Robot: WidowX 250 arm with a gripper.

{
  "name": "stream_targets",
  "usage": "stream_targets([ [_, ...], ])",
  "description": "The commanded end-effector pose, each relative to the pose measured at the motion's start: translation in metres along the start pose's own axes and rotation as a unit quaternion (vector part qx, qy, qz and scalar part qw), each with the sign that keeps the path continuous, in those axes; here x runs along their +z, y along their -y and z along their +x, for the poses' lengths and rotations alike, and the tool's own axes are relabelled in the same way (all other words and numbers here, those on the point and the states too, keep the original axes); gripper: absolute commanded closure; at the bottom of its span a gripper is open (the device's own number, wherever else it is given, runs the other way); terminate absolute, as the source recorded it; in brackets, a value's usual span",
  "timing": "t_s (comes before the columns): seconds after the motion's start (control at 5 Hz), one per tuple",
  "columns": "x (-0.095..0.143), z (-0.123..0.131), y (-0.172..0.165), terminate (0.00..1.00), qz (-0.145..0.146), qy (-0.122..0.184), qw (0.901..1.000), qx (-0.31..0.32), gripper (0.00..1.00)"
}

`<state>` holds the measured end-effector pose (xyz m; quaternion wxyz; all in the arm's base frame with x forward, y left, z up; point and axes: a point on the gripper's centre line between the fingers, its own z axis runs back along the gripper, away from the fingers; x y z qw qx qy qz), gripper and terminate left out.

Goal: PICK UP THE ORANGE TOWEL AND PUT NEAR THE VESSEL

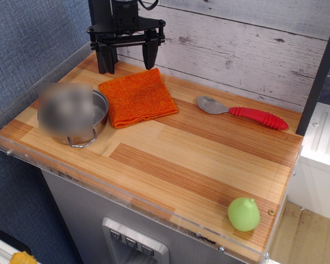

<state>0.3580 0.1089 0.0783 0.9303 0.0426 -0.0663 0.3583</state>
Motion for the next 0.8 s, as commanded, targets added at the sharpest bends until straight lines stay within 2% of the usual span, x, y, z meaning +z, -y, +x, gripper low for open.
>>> stream_targets([
  [0.0,0.043,-0.033,0.017,0.00,-0.030,0.021,0.9978,-0.054,0.00],
  [0.2,0.057,-0.060,0.021,0.00,-0.037,0.015,0.9934,-0.108,0.00],
  [0.4,0.063,-0.091,0.042,0.00,-0.057,0.001,0.9724,-0.226,0.00],
  [0.6,0.064,-0.120,0.041,1.00,-0.056,-0.025,0.9559,-0.287,0.00],
])
